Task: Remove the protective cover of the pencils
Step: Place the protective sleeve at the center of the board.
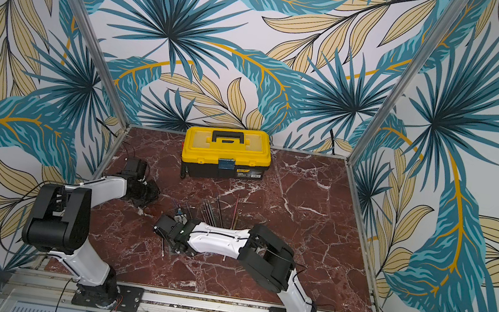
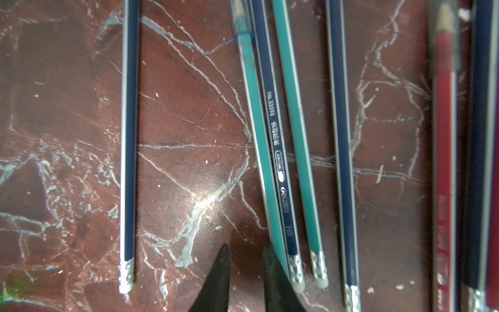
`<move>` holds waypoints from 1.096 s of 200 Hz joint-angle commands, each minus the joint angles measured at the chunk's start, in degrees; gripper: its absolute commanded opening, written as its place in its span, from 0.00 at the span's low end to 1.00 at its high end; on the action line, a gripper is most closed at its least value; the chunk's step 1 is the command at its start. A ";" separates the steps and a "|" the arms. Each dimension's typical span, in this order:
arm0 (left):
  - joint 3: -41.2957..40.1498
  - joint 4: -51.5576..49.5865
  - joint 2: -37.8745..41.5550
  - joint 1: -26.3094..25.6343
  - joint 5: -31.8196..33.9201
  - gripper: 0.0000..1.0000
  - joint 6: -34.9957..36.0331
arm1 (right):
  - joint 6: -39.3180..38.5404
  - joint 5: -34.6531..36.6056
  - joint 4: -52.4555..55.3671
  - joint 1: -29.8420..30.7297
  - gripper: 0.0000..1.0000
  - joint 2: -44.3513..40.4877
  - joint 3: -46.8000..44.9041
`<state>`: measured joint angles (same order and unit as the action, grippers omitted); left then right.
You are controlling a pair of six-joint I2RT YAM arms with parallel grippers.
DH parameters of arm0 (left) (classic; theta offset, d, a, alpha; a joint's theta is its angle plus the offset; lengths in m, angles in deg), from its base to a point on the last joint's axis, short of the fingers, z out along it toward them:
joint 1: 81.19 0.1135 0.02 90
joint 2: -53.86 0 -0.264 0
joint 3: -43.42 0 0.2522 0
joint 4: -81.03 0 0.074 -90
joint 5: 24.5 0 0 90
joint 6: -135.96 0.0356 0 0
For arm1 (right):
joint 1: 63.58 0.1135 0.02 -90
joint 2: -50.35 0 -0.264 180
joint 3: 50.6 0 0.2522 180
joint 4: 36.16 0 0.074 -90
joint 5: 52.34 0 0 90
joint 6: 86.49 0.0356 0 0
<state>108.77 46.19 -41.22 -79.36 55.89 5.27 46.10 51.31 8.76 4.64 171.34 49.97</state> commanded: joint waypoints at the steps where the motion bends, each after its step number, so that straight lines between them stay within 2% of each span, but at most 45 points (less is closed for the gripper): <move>1: 1.05 -0.21 2.06 -0.25 0.40 0.19 0.42 | -0.57 -0.04 1.68 -0.16 0.24 1.00 1.17; 68: 0.61 0.10 3.04 -0.29 0.65 0.19 0.34 | -0.75 2.06 1.71 -0.11 0.24 -2.36 -0.42; 219: -0.09 0.61 4.56 -0.29 0.87 0.20 0.21 | -0.85 2.17 1.76 -0.12 0.24 -3.47 -1.31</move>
<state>108.77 46.43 -38.08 -79.38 55.93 5.25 45.86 52.64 9.24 4.64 170.88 49.95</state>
